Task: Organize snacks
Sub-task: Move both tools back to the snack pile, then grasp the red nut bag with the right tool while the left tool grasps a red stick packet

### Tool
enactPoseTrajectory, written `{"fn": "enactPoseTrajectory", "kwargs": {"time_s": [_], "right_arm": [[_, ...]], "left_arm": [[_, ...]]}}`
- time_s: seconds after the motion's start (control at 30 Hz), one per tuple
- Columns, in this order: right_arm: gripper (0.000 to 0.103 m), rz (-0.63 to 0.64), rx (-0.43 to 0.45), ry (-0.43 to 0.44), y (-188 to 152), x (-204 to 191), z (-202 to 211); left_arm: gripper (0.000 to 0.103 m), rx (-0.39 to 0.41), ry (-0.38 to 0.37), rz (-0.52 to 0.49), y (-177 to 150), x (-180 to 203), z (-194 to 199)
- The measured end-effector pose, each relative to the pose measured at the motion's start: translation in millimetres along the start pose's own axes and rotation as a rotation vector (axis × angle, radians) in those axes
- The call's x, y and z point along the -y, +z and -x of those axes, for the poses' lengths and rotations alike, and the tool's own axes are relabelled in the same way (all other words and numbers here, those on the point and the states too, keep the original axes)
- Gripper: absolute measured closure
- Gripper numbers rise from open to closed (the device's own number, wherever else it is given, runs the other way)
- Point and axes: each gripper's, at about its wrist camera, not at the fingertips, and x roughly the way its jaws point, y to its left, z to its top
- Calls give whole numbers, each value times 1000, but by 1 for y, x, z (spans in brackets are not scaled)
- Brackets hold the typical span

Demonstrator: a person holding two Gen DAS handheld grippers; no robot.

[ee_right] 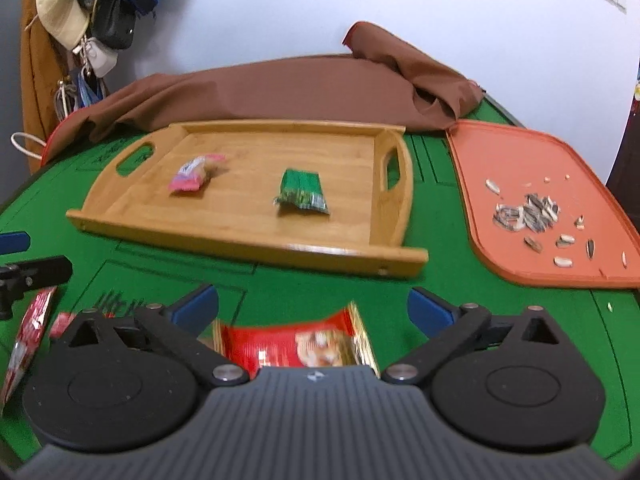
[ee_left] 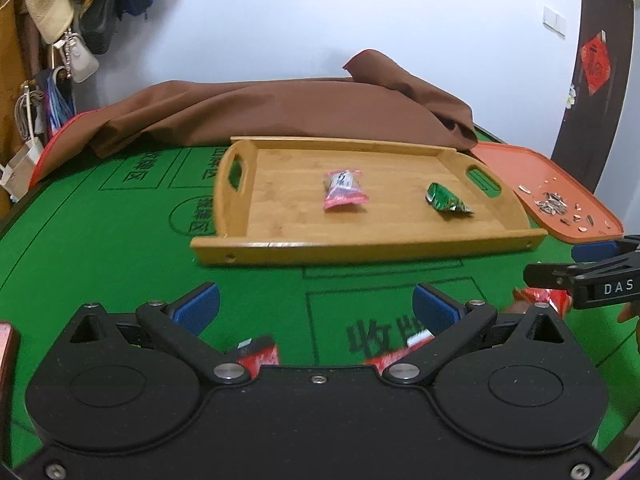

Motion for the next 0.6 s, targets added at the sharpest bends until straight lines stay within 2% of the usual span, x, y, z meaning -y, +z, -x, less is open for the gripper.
{"fn": "enactPoseTrajectory", "kwargs": {"time_s": [0.2,0.5,0.6], "right_arm": [[0,26,5,33,-17,-1,8],[0,31,4,45,-26,5,12],[0,37,0,38,-27,5,10]], "left_arm": [[0,-18,14,10,-20,-4,12],[1,-51,5,78,-41,-14,24],[10,-73,-8,99,-45,-18,24]]}}
